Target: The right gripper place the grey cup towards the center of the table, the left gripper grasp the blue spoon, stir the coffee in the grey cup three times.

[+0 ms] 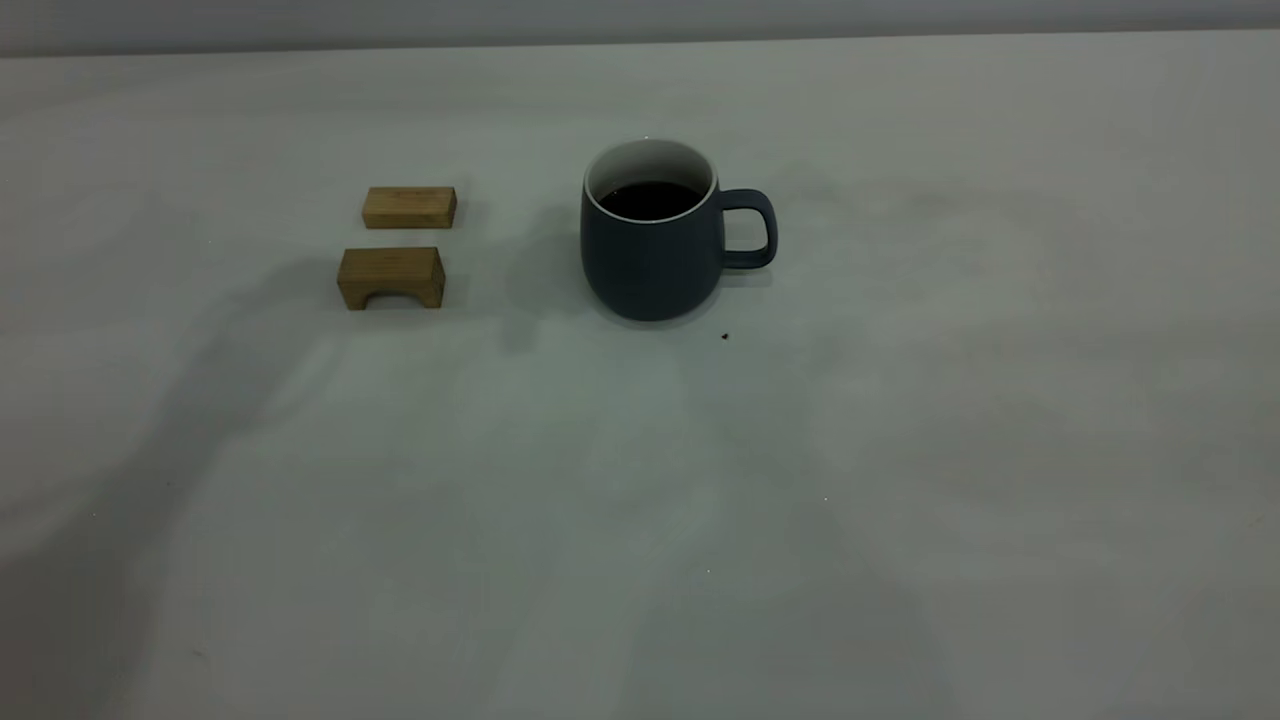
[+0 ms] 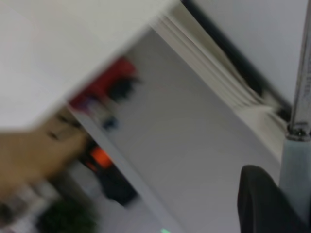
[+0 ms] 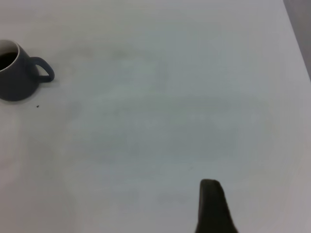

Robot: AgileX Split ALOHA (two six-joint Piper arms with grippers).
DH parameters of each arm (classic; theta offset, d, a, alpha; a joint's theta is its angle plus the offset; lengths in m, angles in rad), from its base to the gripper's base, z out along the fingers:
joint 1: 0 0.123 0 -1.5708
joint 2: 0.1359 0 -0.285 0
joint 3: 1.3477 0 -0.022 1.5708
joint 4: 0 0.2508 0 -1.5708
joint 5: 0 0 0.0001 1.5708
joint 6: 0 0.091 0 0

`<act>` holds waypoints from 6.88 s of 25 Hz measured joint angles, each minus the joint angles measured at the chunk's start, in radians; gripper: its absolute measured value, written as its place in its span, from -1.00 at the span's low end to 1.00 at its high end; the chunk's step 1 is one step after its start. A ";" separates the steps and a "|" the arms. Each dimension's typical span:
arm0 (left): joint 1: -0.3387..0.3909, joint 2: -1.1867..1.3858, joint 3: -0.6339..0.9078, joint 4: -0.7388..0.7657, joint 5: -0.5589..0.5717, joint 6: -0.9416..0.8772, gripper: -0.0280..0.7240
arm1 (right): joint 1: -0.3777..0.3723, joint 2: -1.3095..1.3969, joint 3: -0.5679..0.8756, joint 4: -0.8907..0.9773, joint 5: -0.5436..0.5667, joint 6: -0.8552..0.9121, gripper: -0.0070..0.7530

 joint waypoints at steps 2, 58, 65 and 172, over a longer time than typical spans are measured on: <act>0.000 0.019 0.000 -0.063 0.006 -0.041 -0.57 | 0.000 0.000 0.000 0.000 0.000 0.000 0.41; -0.079 0.476 -0.152 -0.278 -0.117 -0.500 -0.57 | 0.000 0.000 0.000 0.000 0.000 0.000 0.41; -0.055 0.477 -0.152 -0.263 -0.018 -0.500 -0.57 | 0.000 0.000 0.000 0.000 0.000 0.000 0.41; 0.004 0.145 -0.182 1.120 0.317 -0.055 0.12 | 0.000 0.000 0.000 0.000 0.000 0.000 0.41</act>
